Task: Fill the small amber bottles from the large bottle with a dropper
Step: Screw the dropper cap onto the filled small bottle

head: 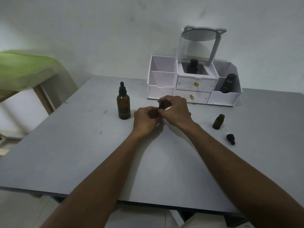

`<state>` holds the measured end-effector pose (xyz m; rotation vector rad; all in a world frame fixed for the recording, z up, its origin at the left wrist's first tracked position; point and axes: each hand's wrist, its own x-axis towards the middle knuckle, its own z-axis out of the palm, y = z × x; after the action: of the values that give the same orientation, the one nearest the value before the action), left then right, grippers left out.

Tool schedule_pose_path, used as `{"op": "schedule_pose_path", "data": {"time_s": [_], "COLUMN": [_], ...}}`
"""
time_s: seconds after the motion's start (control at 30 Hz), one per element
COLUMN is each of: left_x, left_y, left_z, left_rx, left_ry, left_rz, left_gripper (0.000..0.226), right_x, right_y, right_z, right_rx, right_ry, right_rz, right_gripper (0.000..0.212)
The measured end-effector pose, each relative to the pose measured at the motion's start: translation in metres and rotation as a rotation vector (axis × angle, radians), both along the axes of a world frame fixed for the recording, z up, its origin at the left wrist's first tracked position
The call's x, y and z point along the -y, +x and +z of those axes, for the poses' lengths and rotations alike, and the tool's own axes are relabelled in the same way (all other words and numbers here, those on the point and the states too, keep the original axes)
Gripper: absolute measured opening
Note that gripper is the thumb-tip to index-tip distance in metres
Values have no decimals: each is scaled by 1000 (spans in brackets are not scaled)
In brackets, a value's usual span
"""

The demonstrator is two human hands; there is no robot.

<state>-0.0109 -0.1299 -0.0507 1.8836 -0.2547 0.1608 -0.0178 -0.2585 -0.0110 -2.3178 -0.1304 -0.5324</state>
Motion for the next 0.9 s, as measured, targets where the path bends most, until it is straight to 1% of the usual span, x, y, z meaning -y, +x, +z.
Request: {"op": "schedule_pose_path", "data": {"time_s": [0.17,0.33,0.47,0.57,0.73,0.9], "left_x": [-1,0,1,-1,-1,1], "left_y": [-2,-5,-5,0,1,0], "left_z": [0,0,0,-2,-4,-5], "left_rx": [23,50,17,27,34,31], "left_ry": [4,29,-2,4,-9,-22], "left_rz": [10,13,1,-4,-2,-5], "left_gripper": [26,26,32,31,29,31], "right_x": [-5,-14,-15,-12,-11,-13], "right_y": [2,-5,-10,-10,-9,-8], "right_z": [-8,-18,-21,-23,-29,-29], "right_rx": [-2,47,92,109,148,187], "right_ry": [52,165,213,241,314,302], "right_rz": [-81,-120,-129,-146,-139,-129], "right_gripper": [34,43,33,27,36,30]}}
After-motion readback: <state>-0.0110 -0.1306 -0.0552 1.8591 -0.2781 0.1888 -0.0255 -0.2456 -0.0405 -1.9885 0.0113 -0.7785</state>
